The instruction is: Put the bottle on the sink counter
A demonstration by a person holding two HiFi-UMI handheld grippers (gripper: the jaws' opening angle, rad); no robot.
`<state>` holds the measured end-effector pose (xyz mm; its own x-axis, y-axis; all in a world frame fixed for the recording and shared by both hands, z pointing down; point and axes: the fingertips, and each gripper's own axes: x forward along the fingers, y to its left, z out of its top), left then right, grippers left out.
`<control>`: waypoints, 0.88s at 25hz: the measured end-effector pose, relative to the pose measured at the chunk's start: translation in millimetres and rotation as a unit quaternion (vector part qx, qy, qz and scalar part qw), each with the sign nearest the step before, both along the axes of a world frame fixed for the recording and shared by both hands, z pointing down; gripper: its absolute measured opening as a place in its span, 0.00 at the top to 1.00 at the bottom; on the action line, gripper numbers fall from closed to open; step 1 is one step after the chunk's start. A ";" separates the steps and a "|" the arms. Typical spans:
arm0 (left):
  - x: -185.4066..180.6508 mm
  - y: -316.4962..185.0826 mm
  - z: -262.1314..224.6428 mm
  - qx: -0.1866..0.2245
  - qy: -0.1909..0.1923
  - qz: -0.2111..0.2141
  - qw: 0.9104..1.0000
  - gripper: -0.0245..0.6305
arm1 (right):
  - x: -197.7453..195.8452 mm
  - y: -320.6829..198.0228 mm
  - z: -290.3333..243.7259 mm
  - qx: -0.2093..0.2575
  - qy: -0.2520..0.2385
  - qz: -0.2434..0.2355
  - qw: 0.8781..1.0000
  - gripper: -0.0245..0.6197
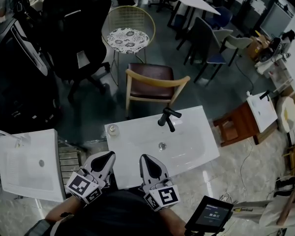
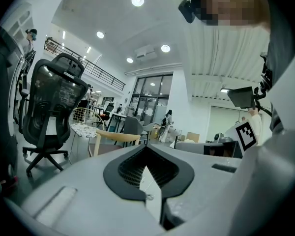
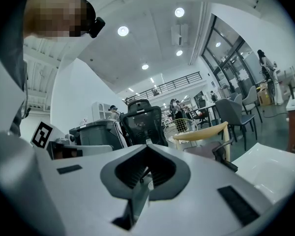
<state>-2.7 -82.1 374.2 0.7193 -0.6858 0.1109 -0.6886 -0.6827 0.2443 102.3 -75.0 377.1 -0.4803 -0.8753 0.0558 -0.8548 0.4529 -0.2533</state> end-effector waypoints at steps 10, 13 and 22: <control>10.9 -7.6 2.9 -0.001 0.003 0.017 1.000 0.96 | 6.4 -4.0 1.6 -0.010 0.020 0.009 1.000 0.97; 13.9 -10.2 2.9 -0.001 0.000 0.022 1.000 0.96 | 8.7 -6.5 0.2 -0.009 0.021 0.011 1.000 0.97; 13.4 -16.1 9.0 -0.005 0.003 0.022 1.000 0.96 | 8.3 -9.6 -0.5 -0.008 0.023 0.005 1.000 0.97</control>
